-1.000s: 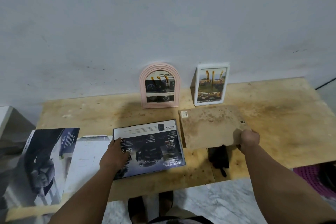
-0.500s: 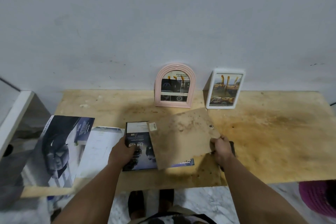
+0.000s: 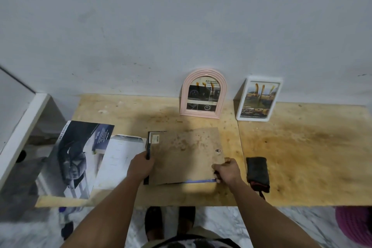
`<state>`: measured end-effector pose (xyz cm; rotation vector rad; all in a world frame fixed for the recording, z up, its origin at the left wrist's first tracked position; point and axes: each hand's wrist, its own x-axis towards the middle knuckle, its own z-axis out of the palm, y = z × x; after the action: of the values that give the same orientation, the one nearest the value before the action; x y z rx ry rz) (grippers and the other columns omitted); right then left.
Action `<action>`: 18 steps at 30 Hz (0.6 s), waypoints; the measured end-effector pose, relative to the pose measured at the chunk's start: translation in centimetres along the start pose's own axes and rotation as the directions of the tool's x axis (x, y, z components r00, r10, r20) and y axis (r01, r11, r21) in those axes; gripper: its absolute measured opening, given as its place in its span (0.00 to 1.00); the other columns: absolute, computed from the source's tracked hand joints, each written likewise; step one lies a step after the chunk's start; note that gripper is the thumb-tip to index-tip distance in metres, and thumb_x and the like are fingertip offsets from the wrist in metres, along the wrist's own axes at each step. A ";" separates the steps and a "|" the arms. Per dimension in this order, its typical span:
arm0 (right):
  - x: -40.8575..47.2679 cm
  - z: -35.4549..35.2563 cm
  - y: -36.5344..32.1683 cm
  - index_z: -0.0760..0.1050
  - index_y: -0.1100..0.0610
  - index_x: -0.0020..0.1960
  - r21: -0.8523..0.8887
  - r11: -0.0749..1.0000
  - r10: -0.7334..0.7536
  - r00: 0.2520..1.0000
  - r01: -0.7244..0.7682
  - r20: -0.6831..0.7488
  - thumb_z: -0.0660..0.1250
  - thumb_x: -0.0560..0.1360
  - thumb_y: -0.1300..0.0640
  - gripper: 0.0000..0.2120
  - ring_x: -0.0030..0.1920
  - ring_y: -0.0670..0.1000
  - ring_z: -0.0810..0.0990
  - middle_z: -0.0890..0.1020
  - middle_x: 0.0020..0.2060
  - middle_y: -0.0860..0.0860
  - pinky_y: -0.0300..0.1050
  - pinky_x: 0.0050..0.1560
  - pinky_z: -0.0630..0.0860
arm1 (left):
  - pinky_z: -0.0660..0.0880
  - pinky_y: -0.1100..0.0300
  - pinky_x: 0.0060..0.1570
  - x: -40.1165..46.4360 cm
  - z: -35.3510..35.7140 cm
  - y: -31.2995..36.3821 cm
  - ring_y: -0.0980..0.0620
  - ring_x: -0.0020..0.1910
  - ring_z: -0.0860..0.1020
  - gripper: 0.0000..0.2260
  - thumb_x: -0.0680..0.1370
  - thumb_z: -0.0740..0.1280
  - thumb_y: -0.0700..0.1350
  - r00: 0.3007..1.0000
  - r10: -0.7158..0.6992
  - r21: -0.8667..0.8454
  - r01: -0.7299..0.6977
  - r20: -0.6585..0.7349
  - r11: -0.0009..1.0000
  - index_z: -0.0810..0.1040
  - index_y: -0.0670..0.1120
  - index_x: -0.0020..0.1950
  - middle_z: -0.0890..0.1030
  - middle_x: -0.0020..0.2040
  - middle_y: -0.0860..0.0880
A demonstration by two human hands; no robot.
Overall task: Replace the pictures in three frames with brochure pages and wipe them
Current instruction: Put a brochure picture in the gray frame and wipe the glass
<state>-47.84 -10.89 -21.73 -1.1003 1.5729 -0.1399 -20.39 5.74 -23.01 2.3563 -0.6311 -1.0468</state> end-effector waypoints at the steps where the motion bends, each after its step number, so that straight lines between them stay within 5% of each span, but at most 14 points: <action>1: 0.0 -0.1 0.3 0.68 0.59 0.55 -0.122 0.992 -0.030 0.999 0.026 -0.027 0.77 0.73 0.60 0.19 0.30 0.53 0.78 0.83 0.34 0.56 0.46 0.33 0.73 | 0.74 0.55 0.52 0.0 0.0 0.0 0.45 0.52 0.79 0.11 0.82 0.61 0.48 1.000 -0.001 -0.005 0.001 0.002 1.000 0.80 0.48 0.61 0.82 0.55 0.46; 4: 0.0 -0.4 1.0 0.70 0.54 0.49 -0.403 0.911 -0.122 0.991 0.090 -0.054 0.78 0.72 0.48 0.18 0.39 0.48 0.77 0.81 0.40 0.49 0.46 0.38 0.69 | 0.72 0.54 0.54 -0.1 0.1 -0.1 0.42 0.60 0.78 0.16 0.81 0.63 0.45 1.000 -0.014 -0.023 0.014 0.006 1.000 0.78 0.44 0.67 0.81 0.62 0.44; 8: 0.1 -0.1 1.4 0.68 0.50 0.44 -0.550 0.826 -0.178 0.983 0.127 -0.042 0.75 0.74 0.43 0.17 0.38 0.46 0.75 0.78 0.38 0.46 0.47 0.38 0.70 | 0.72 0.54 0.55 -0.3 -0.1 -0.1 0.42 0.61 0.78 0.19 0.80 0.63 0.44 1.000 -0.006 -0.013 0.006 0.023 1.000 0.76 0.45 0.71 0.81 0.63 0.43; 14: -0.2 0.0 1.2 0.73 0.51 0.53 -0.640 0.755 -0.220 0.975 0.143 -0.042 0.72 0.75 0.39 0.18 0.42 0.53 0.76 0.77 0.38 0.45 0.49 0.44 0.77 | 0.74 0.49 0.61 -0.4 -0.1 -0.1 0.41 0.64 0.77 0.21 0.80 0.64 0.45 0.999 0.000 0.009 -0.001 0.032 1.000 0.73 0.45 0.74 0.79 0.67 0.43; 18: -0.4 0.0 0.9 0.73 0.51 0.71 -0.655 0.739 -0.246 0.968 0.156 -0.047 0.67 0.76 0.35 0.29 0.56 0.56 0.82 0.84 0.56 0.50 0.47 0.46 0.75 | 0.73 0.48 0.64 -0.6 0.0 -0.1 0.41 0.65 0.77 0.21 0.81 0.65 0.49 0.999 0.022 0.066 -0.025 0.040 0.997 0.73 0.44 0.73 0.79 0.67 0.43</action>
<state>-48.44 -10.10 -21.99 -1.8446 1.6588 0.2181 -20.70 6.16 -22.79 2.3844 -0.7174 -1.0797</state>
